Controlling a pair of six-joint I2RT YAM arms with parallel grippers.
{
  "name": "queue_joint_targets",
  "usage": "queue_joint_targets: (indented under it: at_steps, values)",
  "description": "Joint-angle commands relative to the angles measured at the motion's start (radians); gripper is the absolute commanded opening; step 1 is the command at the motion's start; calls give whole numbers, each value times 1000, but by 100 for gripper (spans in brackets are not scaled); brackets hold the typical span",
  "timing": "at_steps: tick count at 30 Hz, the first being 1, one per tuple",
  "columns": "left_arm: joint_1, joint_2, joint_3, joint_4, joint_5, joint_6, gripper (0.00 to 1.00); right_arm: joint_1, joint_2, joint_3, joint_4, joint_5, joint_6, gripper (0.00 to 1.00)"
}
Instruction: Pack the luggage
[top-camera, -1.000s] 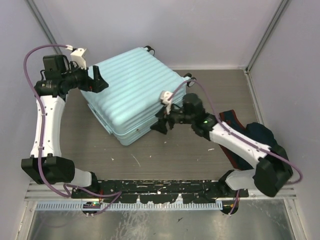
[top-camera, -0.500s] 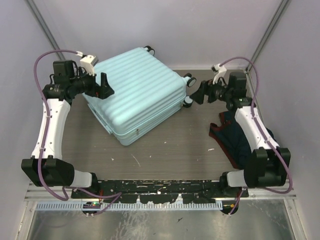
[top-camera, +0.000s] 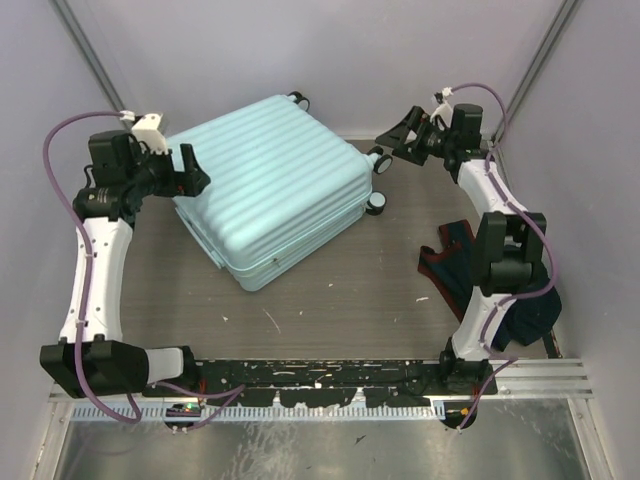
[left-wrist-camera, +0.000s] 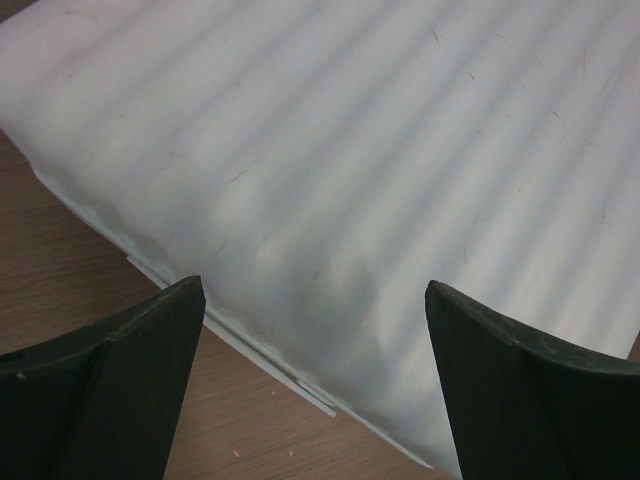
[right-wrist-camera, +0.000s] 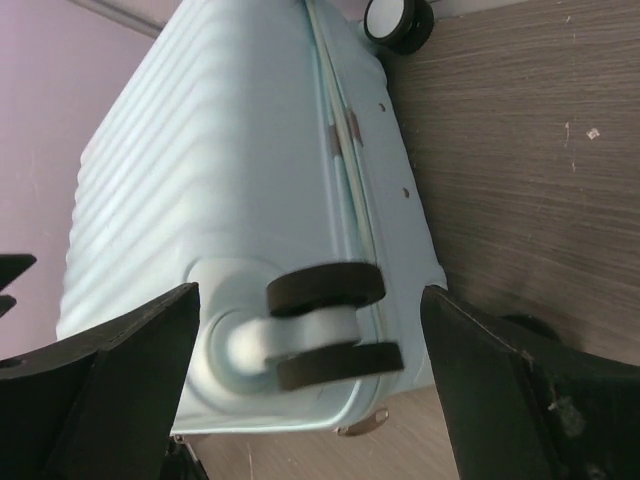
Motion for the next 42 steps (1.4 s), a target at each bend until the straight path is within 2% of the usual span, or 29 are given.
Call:
queue_joint_targets:
  at_steps: [1, 6, 9, 13, 16, 19, 23, 27, 31, 35, 37, 42]
  values:
    - [46, -66, -27, 71, -84, -69, 93, 8, 91, 129, 144, -21, 146, 96]
    - [160, -63, -40, 57, -166, -157, 93, 23, 177, 122, 321, -129, 279, 87]
    - [255, -20, -21, 39, -115, -239, 93, 51, 172, 37, 449, -211, 348, 80]
    - [369, 68, 4, 27, -35, -324, 92, 88, 130, -75, 494, -277, 345, 71]
    - [380, 106, 7, 45, 6, -357, 89, 99, 71, -175, 497, -309, 323, 66]
    - [382, 143, -4, 57, -20, -389, 88, 99, 6, -271, 497, -337, 305, 58]
    - [380, 212, -14, 64, 34, -412, 80, 108, -104, -418, 490, -380, 271, 52]
    - [378, 301, 4, 47, 61, -380, 79, 125, -256, -576, 393, -400, 165, 50]
    - [346, 363, 42, -7, 114, -332, 77, 140, -460, -745, 301, -413, 80, 49]
    - [278, 385, 38, -6, 181, -302, 77, 139, -646, -799, 157, -409, -51, 53]
    - [230, 415, 58, -21, 211, -297, 76, 121, -676, -760, 71, -397, -148, 55]
    - [133, 460, 89, -36, 238, -283, 74, -7, -608, -508, -263, -264, -616, 78]
